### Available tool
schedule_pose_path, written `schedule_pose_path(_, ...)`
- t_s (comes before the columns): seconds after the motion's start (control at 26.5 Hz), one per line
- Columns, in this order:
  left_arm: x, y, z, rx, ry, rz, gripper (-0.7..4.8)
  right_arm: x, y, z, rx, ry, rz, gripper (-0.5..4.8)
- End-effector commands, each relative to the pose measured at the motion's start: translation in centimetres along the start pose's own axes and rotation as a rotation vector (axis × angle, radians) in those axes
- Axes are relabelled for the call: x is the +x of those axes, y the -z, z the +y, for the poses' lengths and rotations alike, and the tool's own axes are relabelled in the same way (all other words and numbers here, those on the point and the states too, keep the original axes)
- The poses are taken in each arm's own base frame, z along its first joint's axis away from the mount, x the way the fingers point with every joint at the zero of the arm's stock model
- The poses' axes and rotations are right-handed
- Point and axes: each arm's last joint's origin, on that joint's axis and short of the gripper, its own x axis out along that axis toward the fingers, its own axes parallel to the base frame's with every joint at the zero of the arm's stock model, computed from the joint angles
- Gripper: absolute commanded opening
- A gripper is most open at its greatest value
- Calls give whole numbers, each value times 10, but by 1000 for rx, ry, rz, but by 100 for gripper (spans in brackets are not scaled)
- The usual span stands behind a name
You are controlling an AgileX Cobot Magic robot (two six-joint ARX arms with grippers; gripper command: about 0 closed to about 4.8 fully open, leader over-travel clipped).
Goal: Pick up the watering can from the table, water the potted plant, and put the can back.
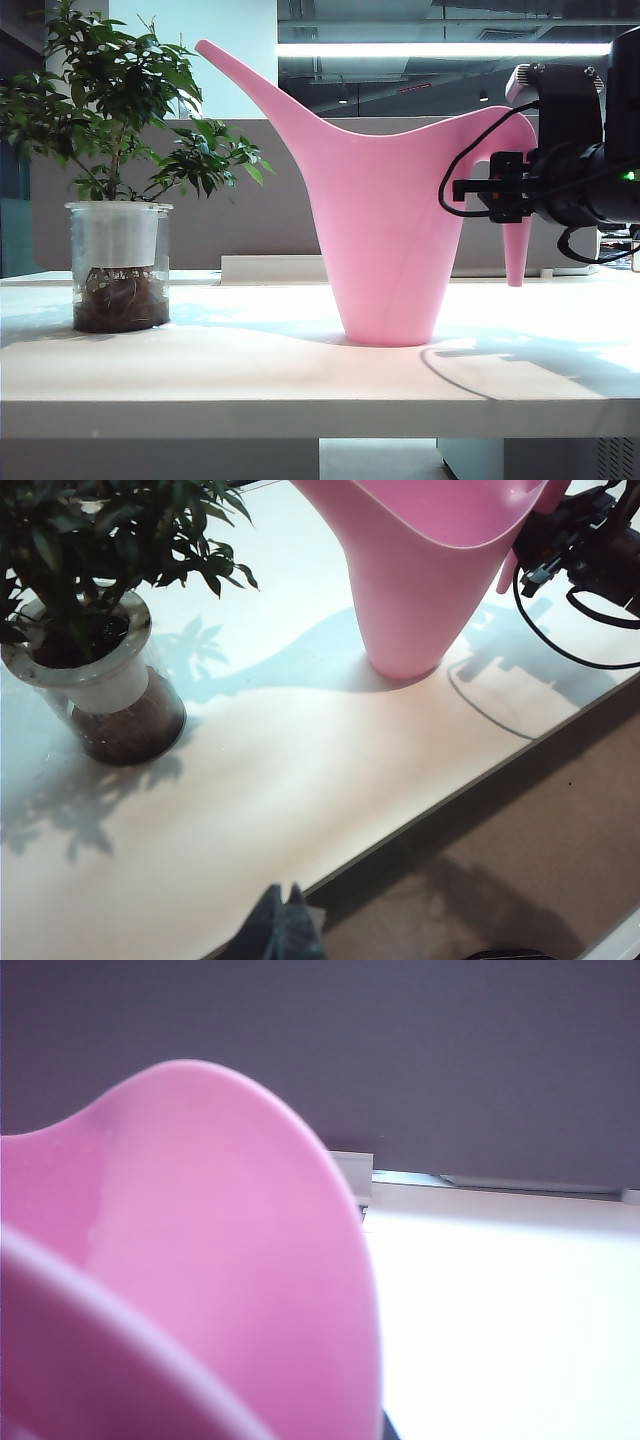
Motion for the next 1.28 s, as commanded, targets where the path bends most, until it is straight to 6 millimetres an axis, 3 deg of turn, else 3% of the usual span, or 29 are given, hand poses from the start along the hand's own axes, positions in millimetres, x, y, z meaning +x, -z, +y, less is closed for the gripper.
schedule_pose_path(0.04, -1, -1, 0, 9, -2, -13, -5, -7, 4, 1, -11, -5, 15, 188)
schedule_pose_path(0.26, -1, -1, 0, 9, -2, -13, -5, -24, 12, 0, -22, -13, 61, 332)
schedule_pose_path(0.49, -1, -1, 0, 9, -2, -13, -5, -58, 6, -2, -23, -4, 69, 339)
schedule_pose_path(0.6, -1, -1, 0, 9, -2, -13, -5, -79, 2, -2, -20, -19, 59, 285)
schedule_pose_path(0.64, -1, -1, 0, 9, -2, -13, -5, -87, 0, -2, -19, -27, 53, 234)
schedule_pose_path(0.68, -1, -1, 0, 9, -2, -13, -5, -99, -2, -3, -16, -36, 43, 139)
schedule_pose_path(0.72, -1, -1, 0, 9, -1, -13, -5, -104, -2, -4, -15, -41, 38, 90)
schedule_pose_path(0.75, -1, -1, 0, 9, -2, -13, -5, -115, -3, -5, -12, -56, 27, 8)
schedule_pose_path(0.79, -1, -1, 0, 9, -2, -13, -5, -124, -4, -7, -8, -66, 17, -6)
schedule_pose_path(1.06, -1, -1, 0, 9, -2, -13, -5, -127, -7, -1, -4, -131, 20, -6)
schedule_pose_path(1.28, -1, -1, 0, 9, -3, -14, -5, -144, -2, -4, -51, -146, 246, -5)
